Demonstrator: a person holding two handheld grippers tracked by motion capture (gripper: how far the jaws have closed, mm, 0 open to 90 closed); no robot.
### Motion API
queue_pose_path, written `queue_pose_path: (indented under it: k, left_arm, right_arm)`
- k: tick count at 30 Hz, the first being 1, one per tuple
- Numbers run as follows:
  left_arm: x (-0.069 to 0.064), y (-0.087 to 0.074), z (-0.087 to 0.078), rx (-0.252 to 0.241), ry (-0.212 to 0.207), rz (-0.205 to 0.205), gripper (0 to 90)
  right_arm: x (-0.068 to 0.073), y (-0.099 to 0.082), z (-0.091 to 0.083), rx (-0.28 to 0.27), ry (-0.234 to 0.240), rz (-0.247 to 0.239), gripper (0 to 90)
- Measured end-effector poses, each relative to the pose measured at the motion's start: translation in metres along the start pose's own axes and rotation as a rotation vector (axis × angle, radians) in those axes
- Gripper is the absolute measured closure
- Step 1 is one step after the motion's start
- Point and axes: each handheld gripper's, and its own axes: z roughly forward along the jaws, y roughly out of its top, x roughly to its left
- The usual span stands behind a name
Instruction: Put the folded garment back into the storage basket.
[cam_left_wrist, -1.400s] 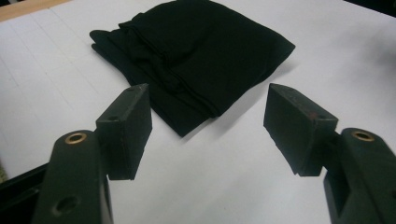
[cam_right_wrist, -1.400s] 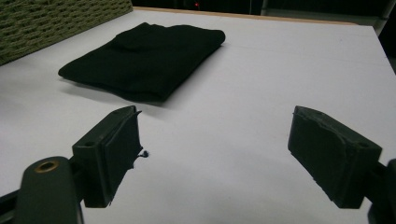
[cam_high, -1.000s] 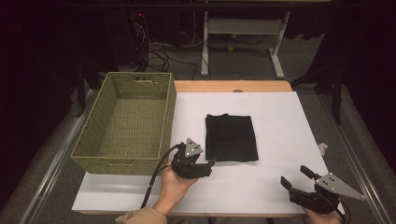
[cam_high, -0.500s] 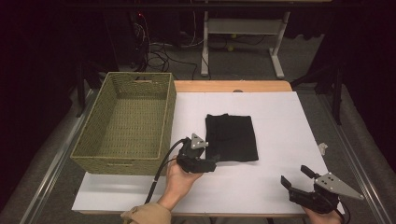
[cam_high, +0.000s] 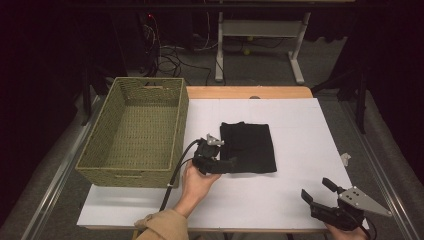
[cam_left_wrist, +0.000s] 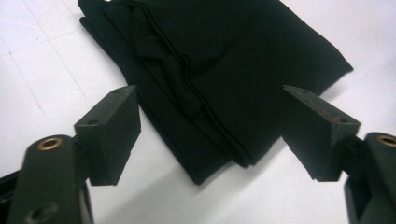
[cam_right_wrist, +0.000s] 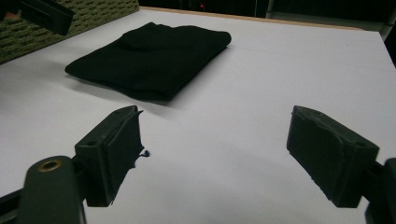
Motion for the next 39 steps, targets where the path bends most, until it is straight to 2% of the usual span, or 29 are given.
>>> queue_pose_path:
  k: [1, 2, 3, 4, 9, 13, 14, 17, 24, 26, 29, 32, 36, 39]
  left_arm:
    - [-0.001, 0.002, 0.003, 0.006, 0.007, 0.004, 18.3]
    - [-0.001, 0.005, 0.010, 0.018, 0.033, 0.007, 16.9]
    - [-0.001, 0.005, 0.010, 0.018, 0.033, 0.007, 15.2]
    - [0.001, 0.010, 0.019, 0.051, 0.041, -0.004, 14.1]
    - [0.001, 0.019, 0.028, 0.043, 0.032, -0.037, 13.5]
    - [0.000, 0.028, 0.036, 0.062, 0.051, -0.036, 11.9]
    - [0.000, 0.030, 0.037, 0.063, 0.054, -0.035, 11.5]
    - [0.000, 0.037, 0.045, 0.072, 0.081, -0.006, 11.4]
    - [0.010, 0.045, 0.059, 0.089, 0.072, -0.043, 8.2]
    - [0.013, 0.047, 0.064, 0.091, 0.081, -0.046, 8.2]
    - [0.020, 0.049, 0.072, 0.127, 0.081, -0.052, 8.1]
    - [0.023, 0.049, 0.078, 0.132, 0.075, -0.060, 5.5]
    - [0.028, 0.052, 0.082, 0.139, 0.099, -0.062, 5.1]
    - [0.033, 0.052, 0.085, 0.152, 0.099, -0.071, 2.8]
  right_arm:
    - [0.000, 0.000, 0.000, 0.001, 0.002, -0.001, 18.5]
    - [0.000, 0.000, 0.000, -0.002, 0.004, -0.002, 18.5]
    - [0.000, 0.000, 0.000, -0.004, 0.005, 0.002, 18.5]
    - [0.000, 0.000, 0.000, -0.003, 0.006, 0.004, 18.5]
    - [0.000, 0.000, 0.000, -0.007, 0.012, 0.006, 18.4]
    - [0.000, 0.000, -0.001, -0.006, 0.013, 0.006, 18.4]
    - [-0.001, 0.000, -0.001, -0.011, 0.026, 0.014, 18.1]
    - [0.000, 0.000, 0.001, -0.001, 0.031, 0.012, 18.0]
    - [0.000, 0.001, 0.001, -0.001, 0.034, 0.012, 18.0]
    - [0.000, 0.001, 0.001, -0.002, 0.034, 0.013, 17.9]
    - [-0.001, 0.001, 0.001, -0.009, 0.042, 0.018, 17.6]
    - [-0.002, 0.001, 0.001, -0.010, 0.047, 0.020, 17.4]
    - [-0.002, 0.001, 0.001, -0.009, 0.054, 0.024, 17.2]
    - [-0.002, 0.001, 0.001, -0.011, 0.053, 0.028, 17.3]
